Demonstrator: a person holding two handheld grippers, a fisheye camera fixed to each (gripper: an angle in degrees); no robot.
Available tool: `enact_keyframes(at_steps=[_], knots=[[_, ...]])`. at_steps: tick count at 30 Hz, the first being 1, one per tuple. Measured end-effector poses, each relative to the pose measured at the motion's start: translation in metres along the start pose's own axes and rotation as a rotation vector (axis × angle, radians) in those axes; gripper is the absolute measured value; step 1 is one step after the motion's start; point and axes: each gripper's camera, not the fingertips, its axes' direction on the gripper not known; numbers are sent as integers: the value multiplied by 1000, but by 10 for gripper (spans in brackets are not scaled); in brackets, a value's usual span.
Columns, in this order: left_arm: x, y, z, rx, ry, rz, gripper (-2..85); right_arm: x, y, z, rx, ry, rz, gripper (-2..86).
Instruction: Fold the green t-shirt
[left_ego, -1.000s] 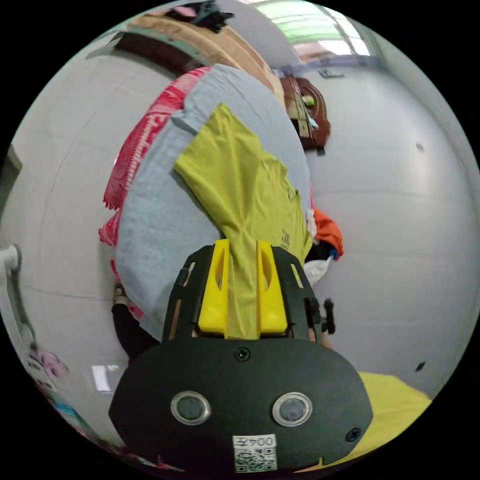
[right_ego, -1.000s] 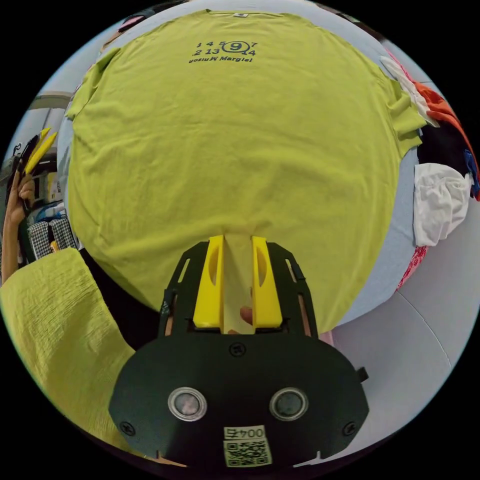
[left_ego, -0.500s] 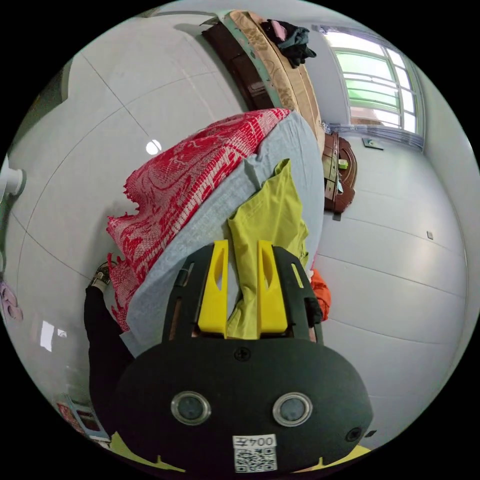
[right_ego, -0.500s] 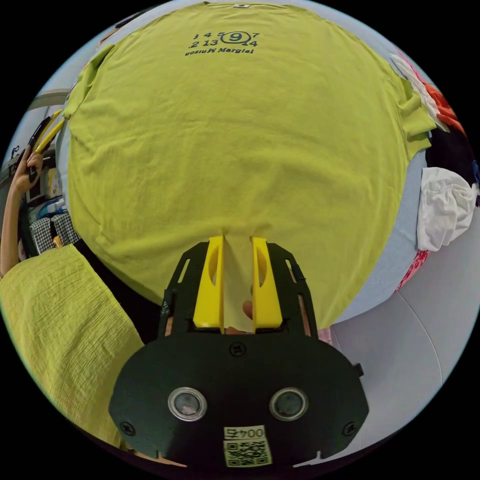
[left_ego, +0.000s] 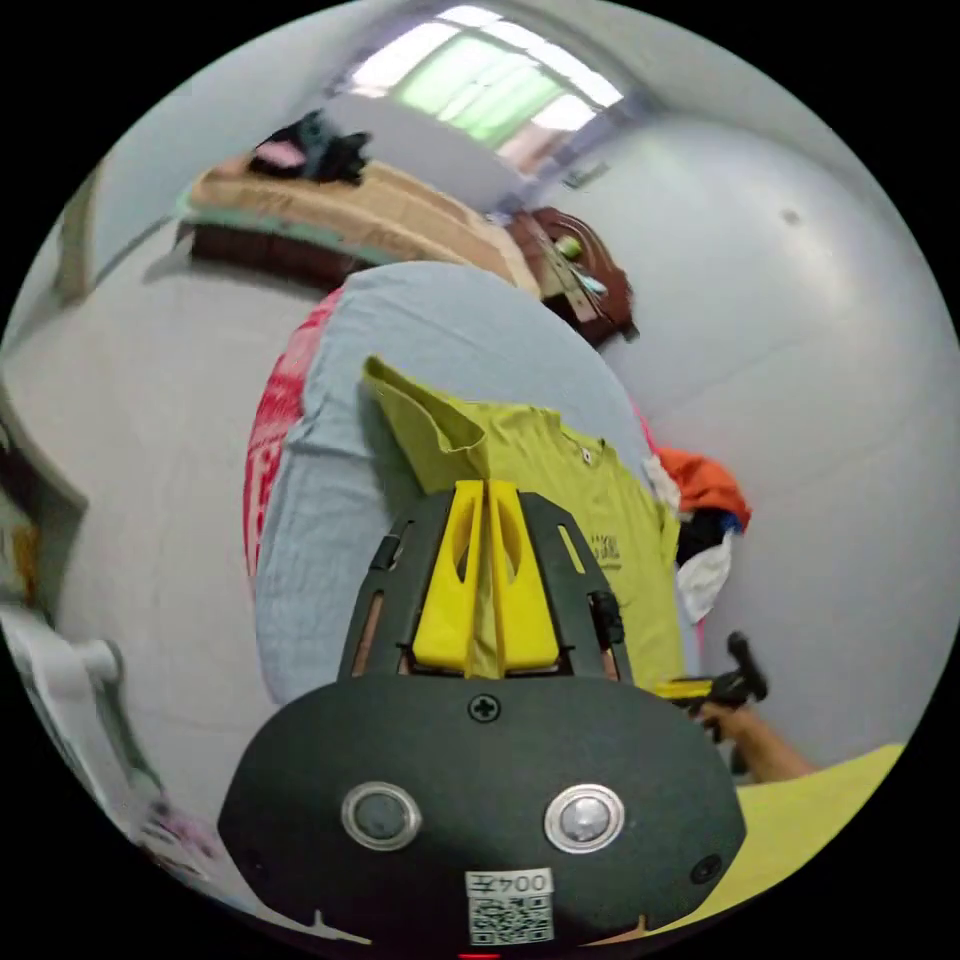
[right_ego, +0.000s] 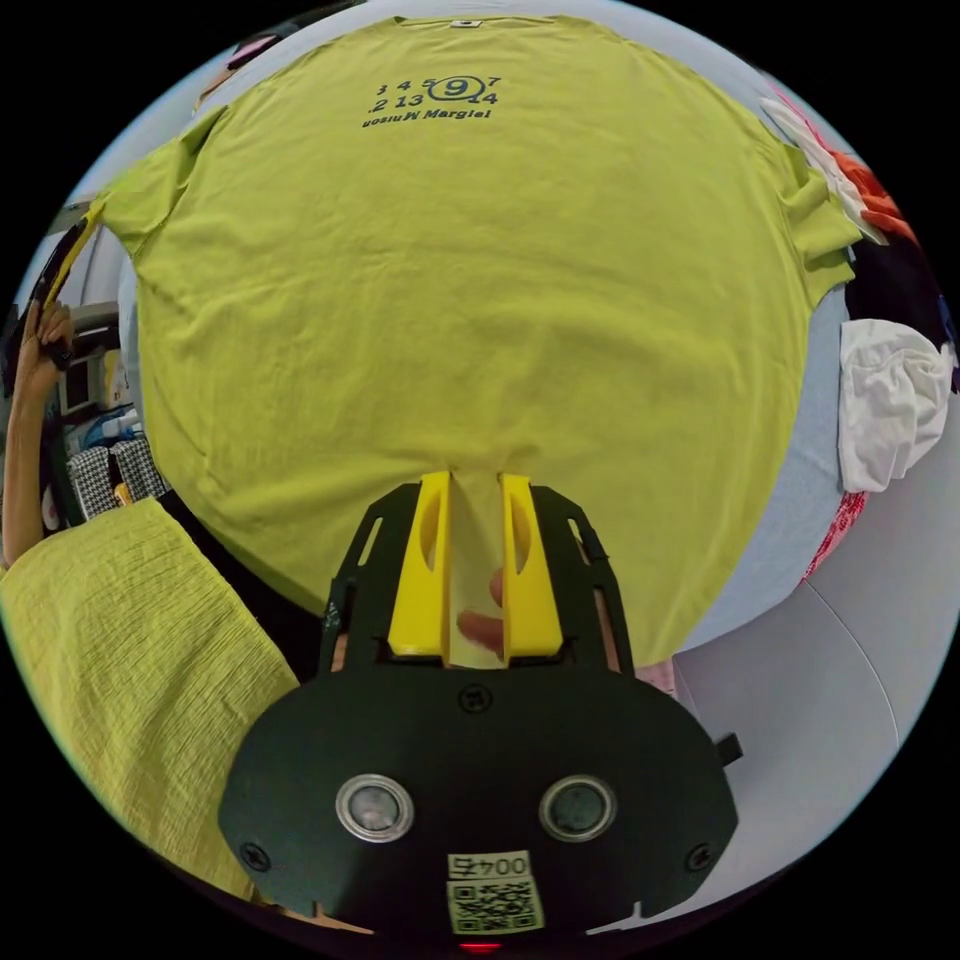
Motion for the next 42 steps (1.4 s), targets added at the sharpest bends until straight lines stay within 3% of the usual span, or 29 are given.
enact_keyframes(at_steps=[9,17,24,28,31,36,39,42], knots=[[232,118,161,-214,-353,946,9,36,22,10,44,-69,60,61],[298,276,338,-551,-809,1611,27,64,47,17,70,-93,95,61],[330,321,347,-410,-838,1870,68,80,71,21,97,-63,96,62],[346,297,313,-270,-733,1793,70,107,95,24,142,-139,124,64],[327,249,284,-234,-615,1560,71,130,114,22,191,-318,132,103],[194,115,253,-308,-298,898,97,144,135,0,558,-816,166,114],[112,61,262,-418,-89,621,117,139,110,6,669,-1027,236,121],[70,31,279,-501,-31,540,124,122,70,16,655,-1123,276,124]])
